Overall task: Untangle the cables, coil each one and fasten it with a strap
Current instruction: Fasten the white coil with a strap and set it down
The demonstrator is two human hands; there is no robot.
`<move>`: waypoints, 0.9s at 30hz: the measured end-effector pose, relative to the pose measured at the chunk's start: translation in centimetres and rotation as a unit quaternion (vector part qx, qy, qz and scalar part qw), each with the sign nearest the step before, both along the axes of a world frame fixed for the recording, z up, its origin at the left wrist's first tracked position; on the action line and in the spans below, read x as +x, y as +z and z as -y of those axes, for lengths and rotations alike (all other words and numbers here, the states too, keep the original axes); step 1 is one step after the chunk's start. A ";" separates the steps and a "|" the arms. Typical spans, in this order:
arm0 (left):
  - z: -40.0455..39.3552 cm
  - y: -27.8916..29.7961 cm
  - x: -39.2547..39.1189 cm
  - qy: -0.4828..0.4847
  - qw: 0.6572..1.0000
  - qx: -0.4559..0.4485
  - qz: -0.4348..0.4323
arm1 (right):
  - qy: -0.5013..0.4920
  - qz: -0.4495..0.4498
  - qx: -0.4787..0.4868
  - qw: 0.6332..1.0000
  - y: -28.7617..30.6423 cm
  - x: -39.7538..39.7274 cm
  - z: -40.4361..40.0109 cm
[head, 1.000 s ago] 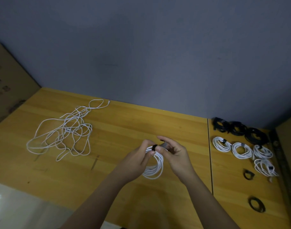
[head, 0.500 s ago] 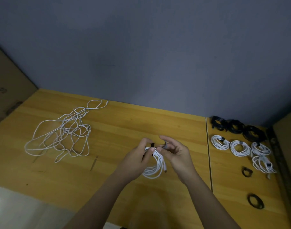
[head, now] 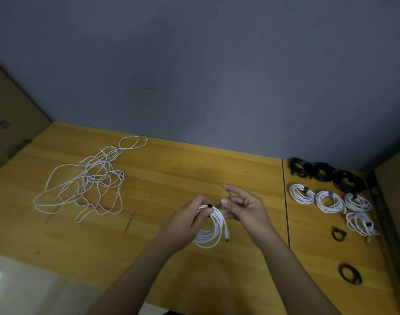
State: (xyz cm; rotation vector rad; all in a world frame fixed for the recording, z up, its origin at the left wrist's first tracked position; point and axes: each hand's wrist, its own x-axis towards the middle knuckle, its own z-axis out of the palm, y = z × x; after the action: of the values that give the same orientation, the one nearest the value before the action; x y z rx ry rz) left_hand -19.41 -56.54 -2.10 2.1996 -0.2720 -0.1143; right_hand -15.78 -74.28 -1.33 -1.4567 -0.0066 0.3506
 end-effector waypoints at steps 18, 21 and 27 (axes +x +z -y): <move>1.4 -1.1 -0.4 0.114 0.990 -0.078 -0.031 | 0.020 0.171 -0.231 0.958 -0.5 0.1 -1.8; 1.8 -0.6 0.0 0.145 0.981 -0.113 -0.056 | 0.004 0.204 -0.239 0.949 -1.1 -0.2 -1.7; 2.5 0.1 0.5 0.192 0.962 -0.162 -0.106 | -0.044 0.235 -0.240 0.941 -1.4 -0.4 -1.4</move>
State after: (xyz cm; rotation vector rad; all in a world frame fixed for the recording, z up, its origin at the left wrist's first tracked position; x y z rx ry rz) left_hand -18.93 -59.06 -2.02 1.8553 0.2437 -0.0816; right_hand -16.23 -72.83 -2.78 -1.9900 -0.2564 -0.0879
